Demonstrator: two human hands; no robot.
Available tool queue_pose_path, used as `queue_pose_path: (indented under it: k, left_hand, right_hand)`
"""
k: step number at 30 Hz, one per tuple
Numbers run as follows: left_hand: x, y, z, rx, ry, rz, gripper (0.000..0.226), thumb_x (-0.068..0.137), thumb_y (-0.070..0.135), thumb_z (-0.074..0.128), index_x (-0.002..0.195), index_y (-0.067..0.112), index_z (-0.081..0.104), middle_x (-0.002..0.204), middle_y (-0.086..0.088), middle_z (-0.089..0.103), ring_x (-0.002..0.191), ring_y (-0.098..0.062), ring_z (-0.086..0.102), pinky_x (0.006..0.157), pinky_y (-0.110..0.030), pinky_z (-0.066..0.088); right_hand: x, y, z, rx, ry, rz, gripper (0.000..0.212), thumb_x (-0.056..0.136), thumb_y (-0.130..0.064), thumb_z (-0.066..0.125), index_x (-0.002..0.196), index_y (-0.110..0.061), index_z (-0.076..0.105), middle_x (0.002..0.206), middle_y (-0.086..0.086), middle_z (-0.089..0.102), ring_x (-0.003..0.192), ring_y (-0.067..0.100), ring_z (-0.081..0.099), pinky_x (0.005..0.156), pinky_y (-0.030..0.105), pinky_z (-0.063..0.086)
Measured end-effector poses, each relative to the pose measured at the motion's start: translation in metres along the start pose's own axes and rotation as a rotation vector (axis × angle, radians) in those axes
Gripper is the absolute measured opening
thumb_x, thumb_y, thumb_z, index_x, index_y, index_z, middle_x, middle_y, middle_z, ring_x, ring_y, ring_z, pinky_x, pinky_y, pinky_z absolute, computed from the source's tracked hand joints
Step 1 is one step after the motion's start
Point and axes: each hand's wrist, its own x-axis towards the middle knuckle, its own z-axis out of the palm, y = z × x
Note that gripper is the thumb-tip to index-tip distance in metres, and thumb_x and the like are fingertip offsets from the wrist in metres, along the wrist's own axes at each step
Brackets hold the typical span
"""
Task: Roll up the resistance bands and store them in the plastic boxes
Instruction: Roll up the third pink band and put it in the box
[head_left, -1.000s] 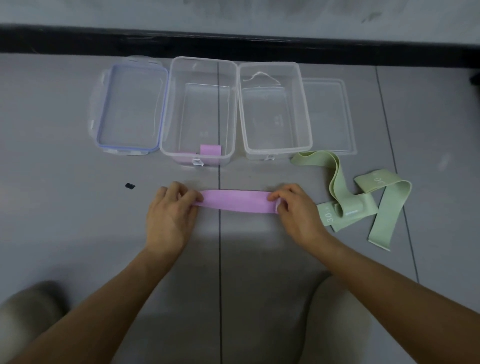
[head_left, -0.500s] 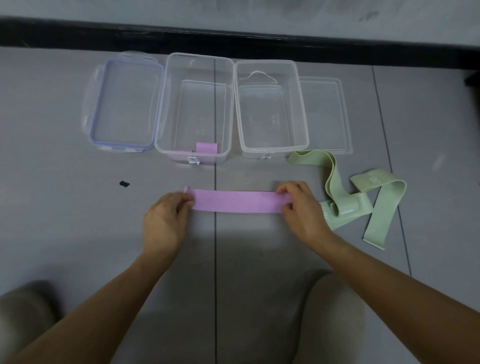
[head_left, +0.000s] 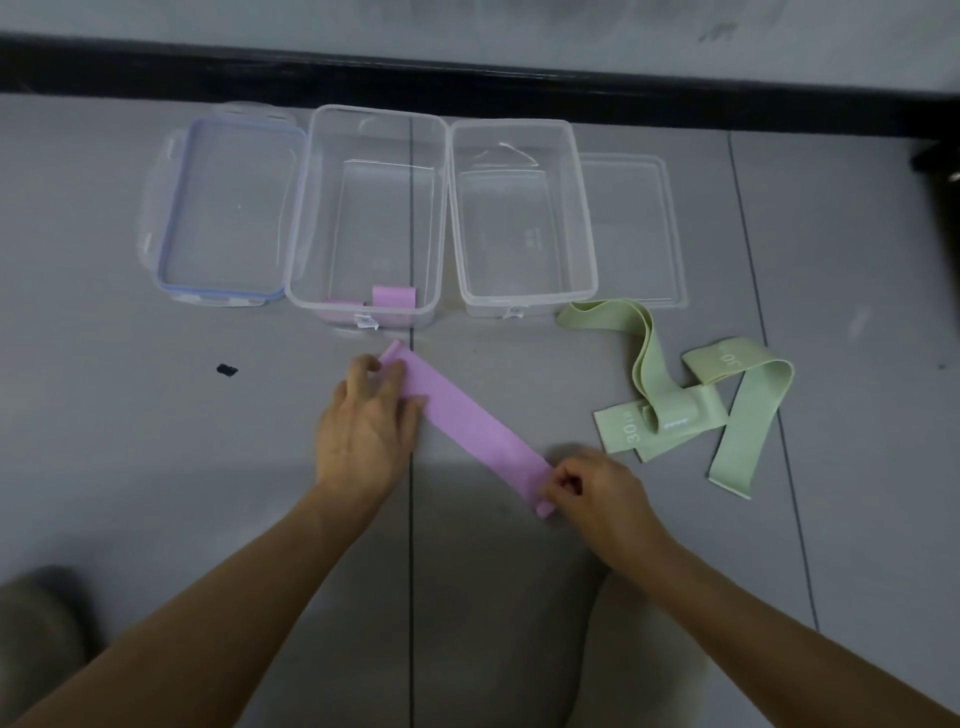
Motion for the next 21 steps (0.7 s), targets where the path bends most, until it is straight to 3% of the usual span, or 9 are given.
queue_pose_path:
  k: [2, 5, 7, 9, 13, 17, 21]
  left_hand:
    - [-0.002, 0.001, 0.008, 0.076, 0.000, 0.007, 0.053, 0.094, 0.043, 0.051, 0.140, 0.017, 0.047, 0.141, -0.014, 0.042, 0.113, -0.040, 0.049, 0.089, -0.046, 0.044]
    - [-0.006, 0.007, 0.020, 0.115, -0.023, 0.007, 0.060, 0.098, 0.047, 0.039, 0.148, 0.015, 0.037, 0.155, -0.012, 0.032, 0.142, -0.039, 0.025, 0.112, -0.052, 0.024]
    - [-0.008, 0.012, 0.028, 0.098, -0.076, 0.015, 0.064, 0.099, 0.051, 0.029, 0.153, 0.015, 0.028, 0.160, -0.009, 0.023, 0.148, -0.035, 0.014, 0.118, -0.052, 0.013]
    - [-0.007, 0.016, 0.034, 0.096, -0.097, 0.083, 0.068, 0.097, 0.053, 0.023, 0.154, 0.015, 0.023, 0.161, -0.009, 0.018, 0.149, -0.032, 0.012, 0.119, -0.052, 0.011]
    - [0.000, 0.015, 0.044, 0.146, -0.135, 0.219, 0.076, 0.094, 0.059, 0.019, 0.155, 0.013, 0.015, 0.162, -0.009, 0.009, 0.150, -0.028, 0.007, 0.120, -0.052, 0.008]
    - [0.003, 0.008, 0.047, 0.179, -0.131, 0.276, 0.076, 0.097, 0.059, 0.021, 0.155, 0.013, 0.009, 0.163, -0.008, 0.003, 0.150, -0.025, -0.001, 0.120, -0.050, 0.004]
    - [0.012, 0.013, 0.044, 0.198, -0.133, 0.390, 0.071, 0.098, 0.053, 0.022, 0.155, 0.011, 0.015, 0.162, -0.008, 0.011, 0.150, -0.028, 0.006, 0.119, -0.054, 0.013]
  right_hand:
    - [-0.010, 0.003, 0.009, -0.037, -0.084, -0.005, 0.006, 0.083, -0.025, 0.071, 0.080, -0.029, 0.068, 0.092, -0.019, 0.060, 0.083, 0.000, 0.058, 0.080, 0.025, 0.049]
    - [-0.028, 0.001, 0.025, -0.059, -0.141, -0.048, 0.013, 0.087, -0.023, 0.066, 0.098, -0.030, 0.068, 0.107, -0.018, 0.058, 0.096, 0.002, 0.056, 0.089, 0.022, 0.046]
    - [-0.038, -0.002, 0.033, -0.039, -0.177, -0.069, 0.014, 0.089, -0.027, 0.065, 0.103, -0.026, 0.067, 0.111, -0.014, 0.060, 0.100, 0.004, 0.057, 0.092, 0.026, 0.047]
    - [-0.044, -0.002, 0.038, -0.125, -0.167, -0.119, 0.019, 0.088, -0.035, 0.064, 0.105, -0.025, 0.064, 0.111, -0.009, 0.059, 0.101, 0.011, 0.058, 0.088, 0.034, 0.050]
    - [-0.050, 0.010, 0.042, -0.387, -0.138, -0.269, 0.024, 0.087, -0.050, 0.057, 0.093, -0.026, 0.058, 0.101, -0.004, 0.051, 0.093, 0.018, 0.053, 0.069, 0.038, 0.052]
    - [-0.055, 0.012, 0.047, -0.442, -0.150, -0.428, 0.017, 0.087, -0.037, 0.055, 0.093, -0.022, 0.055, 0.099, 0.001, 0.052, 0.090, 0.023, 0.054, 0.064, 0.036, 0.047]
    - [-0.058, 0.000, 0.057, -0.409, -0.180, -0.488, 0.010, 0.086, -0.031, 0.052, 0.092, -0.023, 0.049, 0.096, 0.001, 0.054, 0.087, 0.023, 0.052, 0.065, 0.038, 0.046]
